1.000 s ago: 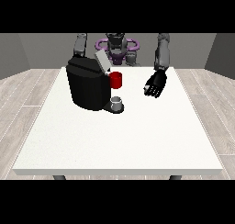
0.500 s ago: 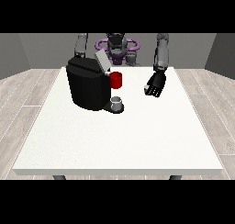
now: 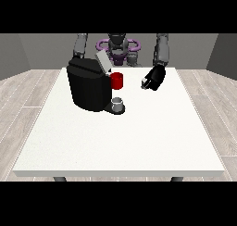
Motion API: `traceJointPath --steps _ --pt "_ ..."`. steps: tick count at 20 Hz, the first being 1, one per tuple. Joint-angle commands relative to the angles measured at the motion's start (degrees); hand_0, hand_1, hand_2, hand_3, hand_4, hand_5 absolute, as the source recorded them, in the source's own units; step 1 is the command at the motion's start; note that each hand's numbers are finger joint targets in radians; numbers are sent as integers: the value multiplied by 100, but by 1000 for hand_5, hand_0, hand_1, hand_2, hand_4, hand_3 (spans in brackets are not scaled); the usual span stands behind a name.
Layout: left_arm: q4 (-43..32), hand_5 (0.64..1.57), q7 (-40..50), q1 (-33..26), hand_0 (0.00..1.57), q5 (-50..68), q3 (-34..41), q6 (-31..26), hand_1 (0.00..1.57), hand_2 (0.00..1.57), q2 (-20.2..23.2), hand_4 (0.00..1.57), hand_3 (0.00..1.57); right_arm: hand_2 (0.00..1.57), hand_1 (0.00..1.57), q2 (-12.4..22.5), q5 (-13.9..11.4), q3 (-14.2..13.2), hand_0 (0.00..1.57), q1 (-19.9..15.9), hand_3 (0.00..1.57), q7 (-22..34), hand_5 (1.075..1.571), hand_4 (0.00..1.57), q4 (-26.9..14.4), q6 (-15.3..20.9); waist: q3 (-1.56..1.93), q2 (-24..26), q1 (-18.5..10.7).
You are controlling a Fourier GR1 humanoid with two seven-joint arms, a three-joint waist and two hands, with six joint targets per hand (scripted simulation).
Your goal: Insert the coffee pod into the coffee machine and close the lid
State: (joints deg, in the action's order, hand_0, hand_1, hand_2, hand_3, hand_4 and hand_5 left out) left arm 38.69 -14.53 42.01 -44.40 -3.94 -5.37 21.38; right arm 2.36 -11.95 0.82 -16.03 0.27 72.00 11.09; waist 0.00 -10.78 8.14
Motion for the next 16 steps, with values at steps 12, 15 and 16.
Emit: traceJointPath --steps 12,15,16 --pt "513 1571 635 519 1418 72 41 -1307 1418 1400 -451 534 1334 0 0 39 220 -199 0 243 0 -123 1571 0 -415 -167 1 880 -173" --pt "463 1571 507 935 1403 104 207 -1603 1403 1396 -119 598 1341 0 0 78 275 -207 0 97 0 -274 1571 0 -330 -271 1 632 -17" --pt "537 1571 746 959 1331 35 59 -1555 1331 1351 -368 592 1323 0 0 -115 199 -77 0 323 0 -324 1571 0 -266 -111 2 965 90"
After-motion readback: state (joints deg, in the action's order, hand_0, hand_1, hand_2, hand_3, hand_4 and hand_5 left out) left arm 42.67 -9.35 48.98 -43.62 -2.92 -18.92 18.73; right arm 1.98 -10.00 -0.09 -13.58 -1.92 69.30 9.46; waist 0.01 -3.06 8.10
